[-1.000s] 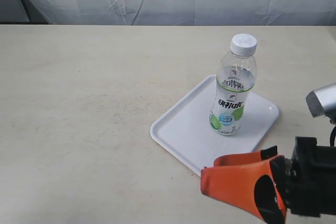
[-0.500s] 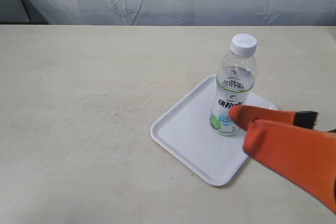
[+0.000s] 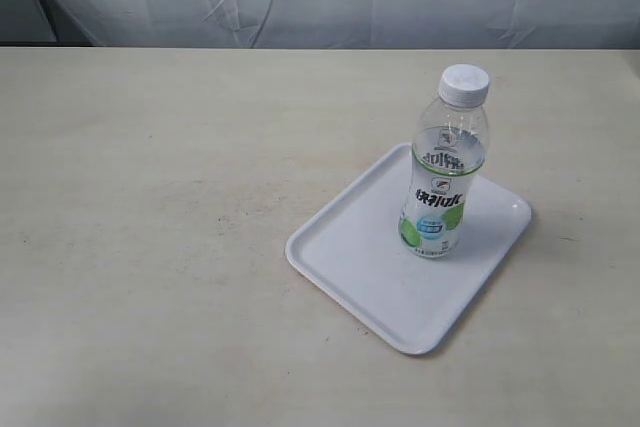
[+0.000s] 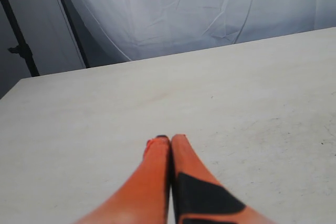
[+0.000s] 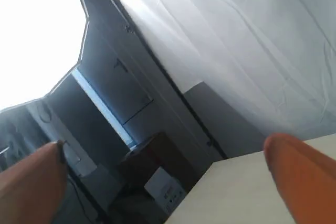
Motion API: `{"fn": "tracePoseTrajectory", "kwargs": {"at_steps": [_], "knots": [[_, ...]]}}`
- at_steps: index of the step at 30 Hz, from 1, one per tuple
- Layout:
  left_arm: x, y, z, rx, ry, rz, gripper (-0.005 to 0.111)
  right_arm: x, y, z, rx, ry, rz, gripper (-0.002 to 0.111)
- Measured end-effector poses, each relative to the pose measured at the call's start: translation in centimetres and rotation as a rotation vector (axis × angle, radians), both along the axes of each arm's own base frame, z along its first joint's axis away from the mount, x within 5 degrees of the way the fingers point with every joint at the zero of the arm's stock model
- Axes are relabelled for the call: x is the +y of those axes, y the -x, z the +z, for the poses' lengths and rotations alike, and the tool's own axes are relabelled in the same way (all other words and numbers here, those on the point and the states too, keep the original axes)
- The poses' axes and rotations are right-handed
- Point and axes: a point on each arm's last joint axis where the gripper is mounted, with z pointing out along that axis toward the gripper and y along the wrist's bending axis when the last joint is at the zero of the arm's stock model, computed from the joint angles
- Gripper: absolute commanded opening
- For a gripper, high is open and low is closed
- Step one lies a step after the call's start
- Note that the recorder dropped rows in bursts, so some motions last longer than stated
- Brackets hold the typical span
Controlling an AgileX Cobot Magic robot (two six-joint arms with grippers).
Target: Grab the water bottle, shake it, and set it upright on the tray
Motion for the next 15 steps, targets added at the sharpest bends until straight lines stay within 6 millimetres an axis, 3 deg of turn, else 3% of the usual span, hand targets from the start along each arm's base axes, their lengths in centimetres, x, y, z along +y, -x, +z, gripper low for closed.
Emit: {"fn": "tracePoseTrajectory", "kwargs": {"at_steps": [3, 10, 12, 15], "knots": [[0.0, 0.0, 0.0, 0.0, 0.005, 0.0, 0.0, -0.5, -0.5, 0.2, 0.036, -0.066, -0.049, 0.104], [0.0, 0.0, 0.0, 0.0, 0.011, -0.001, 0.0, -2.4, -1.4, 1.2, -0.147, -0.101, -0.332, 0.104], [0.0, 0.0, 0.0, 0.0, 0.011, -0.001, 0.0, -3.0, -2.1, 0.7, -0.098, -0.048, -0.441, 0.104], [0.0, 0.0, 0.0, 0.0, 0.011, -0.001, 0.0, -3.3, -2.9, -1.3, 0.028, 0.18, -0.536, 0.104]]}}
